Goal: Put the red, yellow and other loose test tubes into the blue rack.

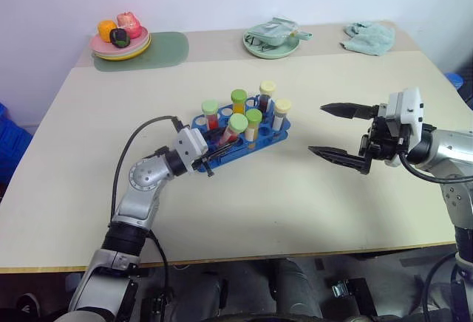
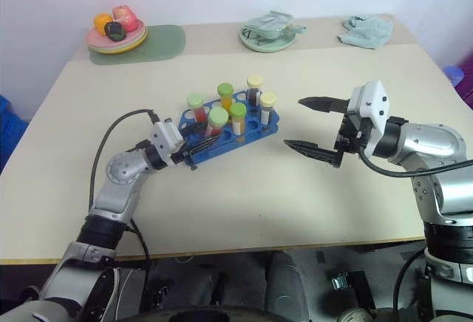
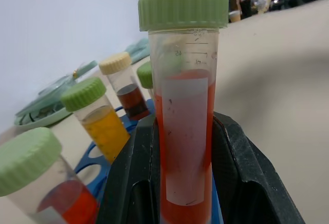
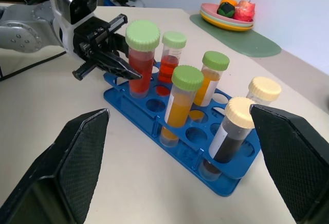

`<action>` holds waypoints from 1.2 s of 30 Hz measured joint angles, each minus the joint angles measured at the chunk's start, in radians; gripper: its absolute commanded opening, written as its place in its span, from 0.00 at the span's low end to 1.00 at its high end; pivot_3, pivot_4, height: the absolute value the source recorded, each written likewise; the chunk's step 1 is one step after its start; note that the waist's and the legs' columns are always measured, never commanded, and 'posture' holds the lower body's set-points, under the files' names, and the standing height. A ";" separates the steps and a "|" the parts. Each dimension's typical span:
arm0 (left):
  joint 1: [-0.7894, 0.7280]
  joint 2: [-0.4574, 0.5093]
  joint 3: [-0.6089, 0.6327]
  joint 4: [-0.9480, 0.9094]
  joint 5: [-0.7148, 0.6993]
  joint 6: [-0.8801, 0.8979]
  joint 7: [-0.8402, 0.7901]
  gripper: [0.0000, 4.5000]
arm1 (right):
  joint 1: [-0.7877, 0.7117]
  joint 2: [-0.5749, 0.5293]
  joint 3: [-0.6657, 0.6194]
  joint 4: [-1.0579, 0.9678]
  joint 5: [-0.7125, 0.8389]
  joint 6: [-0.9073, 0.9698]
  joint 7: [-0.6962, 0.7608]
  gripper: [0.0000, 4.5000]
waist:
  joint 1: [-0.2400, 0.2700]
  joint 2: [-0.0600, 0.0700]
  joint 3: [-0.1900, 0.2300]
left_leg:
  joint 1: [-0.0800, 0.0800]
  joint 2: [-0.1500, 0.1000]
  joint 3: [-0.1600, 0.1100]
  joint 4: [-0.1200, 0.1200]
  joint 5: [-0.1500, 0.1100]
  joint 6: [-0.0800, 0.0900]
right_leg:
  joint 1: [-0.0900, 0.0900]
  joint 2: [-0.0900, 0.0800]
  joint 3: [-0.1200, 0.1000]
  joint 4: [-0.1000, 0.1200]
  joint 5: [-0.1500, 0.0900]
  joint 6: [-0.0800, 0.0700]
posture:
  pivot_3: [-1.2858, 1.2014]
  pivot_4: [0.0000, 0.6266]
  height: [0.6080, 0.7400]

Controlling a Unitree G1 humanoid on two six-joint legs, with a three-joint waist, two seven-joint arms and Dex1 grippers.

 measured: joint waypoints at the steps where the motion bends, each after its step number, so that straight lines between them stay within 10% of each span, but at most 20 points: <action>1: 0.008 -0.004 0.000 -0.013 -0.009 0.008 0.000 0.17 | 0.000 0.000 0.000 0.000 0.000 0.000 0.000 1.00 | 0.000 0.000 0.000 | 0.000 0.000 0.000 0.000 0.000 0.000 | 0.000 0.000 0.000 0.000 0.000 0.000 | 0.52 0.24 1.00; 21: 0.053 -0.030 0.046 -0.095 -0.140 0.287 0.041 0.17 | -0.023 0.000 0.001 0.003 0.000 -0.001 -0.001 1.00 | -0.001 0.000 0.000 | 0.000 0.000 0.000 0.000 0.000 0.000 | 0.000 0.000 0.000 0.000 0.000 0.000 | 0.52 0.24 1.00; 29: 0.062 -0.022 0.067 -0.118 -0.165 0.290 0.025 0.99 | -0.034 0.000 0.007 0.010 -0.002 -0.001 0.000 1.00 | 0.000 0.000 0.000 | 0.000 0.000 0.000 0.000 0.000 0.000 | 0.000 0.000 0.000 0.000 0.000 0.000 | 0.52 0.24 1.00; 36: 0.092 0.075 0.136 -0.208 -0.226 0.314 -0.019 0.99 | -0.048 0.005 0.027 0.043 -0.016 -0.013 0.008 1.00 | -0.001 0.000 0.000 | 0.000 0.001 0.000 0.000 0.000 0.000 | 0.000 0.001 0.000 0.000 0.000 0.000 | 0.52 0.24 1.00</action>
